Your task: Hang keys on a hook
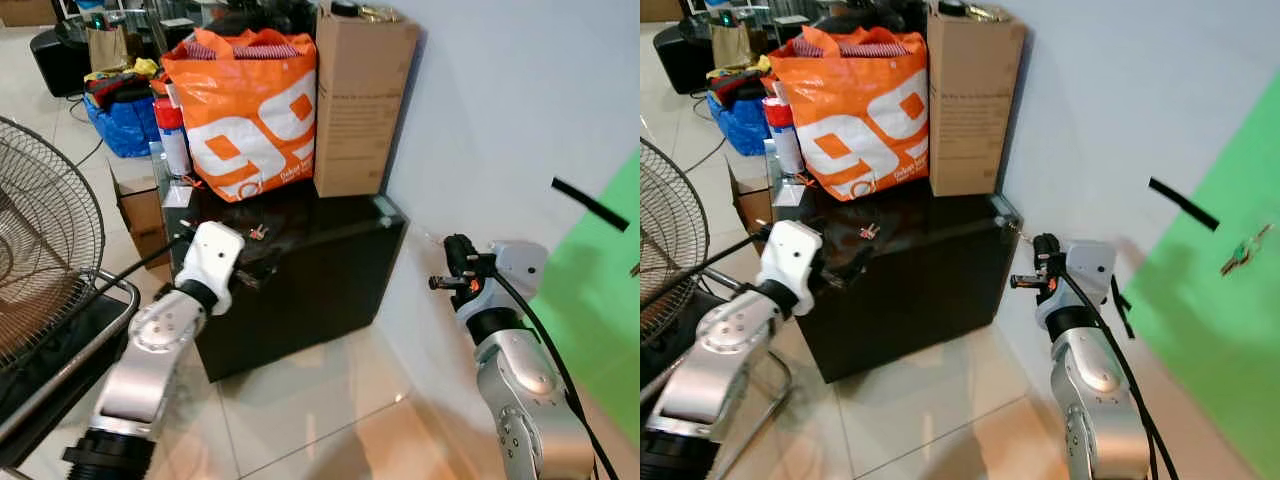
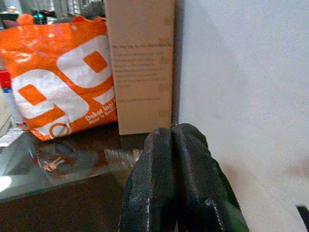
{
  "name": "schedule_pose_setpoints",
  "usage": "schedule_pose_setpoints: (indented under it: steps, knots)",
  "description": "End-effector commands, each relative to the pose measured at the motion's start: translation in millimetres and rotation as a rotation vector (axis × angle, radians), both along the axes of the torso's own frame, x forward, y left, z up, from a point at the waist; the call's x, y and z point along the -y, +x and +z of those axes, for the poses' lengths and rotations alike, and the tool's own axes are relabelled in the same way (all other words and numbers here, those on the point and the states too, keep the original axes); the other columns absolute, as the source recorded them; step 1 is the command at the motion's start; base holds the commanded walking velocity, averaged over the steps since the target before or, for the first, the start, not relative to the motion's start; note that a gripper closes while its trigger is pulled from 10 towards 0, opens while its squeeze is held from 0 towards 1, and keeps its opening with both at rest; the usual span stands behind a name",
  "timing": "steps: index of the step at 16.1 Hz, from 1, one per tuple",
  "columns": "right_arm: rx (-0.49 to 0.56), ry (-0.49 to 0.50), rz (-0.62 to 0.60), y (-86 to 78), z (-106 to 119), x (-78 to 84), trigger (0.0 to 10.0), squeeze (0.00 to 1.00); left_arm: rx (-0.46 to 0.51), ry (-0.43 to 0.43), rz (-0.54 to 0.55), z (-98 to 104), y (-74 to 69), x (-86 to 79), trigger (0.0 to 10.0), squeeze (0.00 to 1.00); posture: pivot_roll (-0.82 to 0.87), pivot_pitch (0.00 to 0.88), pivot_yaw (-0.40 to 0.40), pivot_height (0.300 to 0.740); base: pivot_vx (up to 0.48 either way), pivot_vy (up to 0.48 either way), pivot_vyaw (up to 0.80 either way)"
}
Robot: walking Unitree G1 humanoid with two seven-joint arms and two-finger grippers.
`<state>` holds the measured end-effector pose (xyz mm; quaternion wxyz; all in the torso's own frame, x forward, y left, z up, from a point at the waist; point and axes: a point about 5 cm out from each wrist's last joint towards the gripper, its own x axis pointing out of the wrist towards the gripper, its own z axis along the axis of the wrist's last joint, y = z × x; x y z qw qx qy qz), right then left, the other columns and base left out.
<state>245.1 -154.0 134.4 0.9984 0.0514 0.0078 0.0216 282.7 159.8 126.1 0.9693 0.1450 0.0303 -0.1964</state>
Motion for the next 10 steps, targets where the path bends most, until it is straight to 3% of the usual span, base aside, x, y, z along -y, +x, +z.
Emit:
schedule_pose_setpoints:
  steps: [1,10]
  knots:
    - [0.013,0.001,-0.03,-0.5,3.0,7.1,10.0,0.0,0.013,0.006,-0.013,3.6,2.9,3.3,10.0,0.0,-0.02,0.0,-0.02,0.74,0.0,0.0,-0.8]
    - [0.014,-0.003,-0.043,-4.2,3.3,10.3,10.0,0.0,0.011,0.008,-0.021,4.4,6.0,2.0,10.0,0.0,-0.03,0.0,0.002,0.74,0.0,0.0,-0.8]
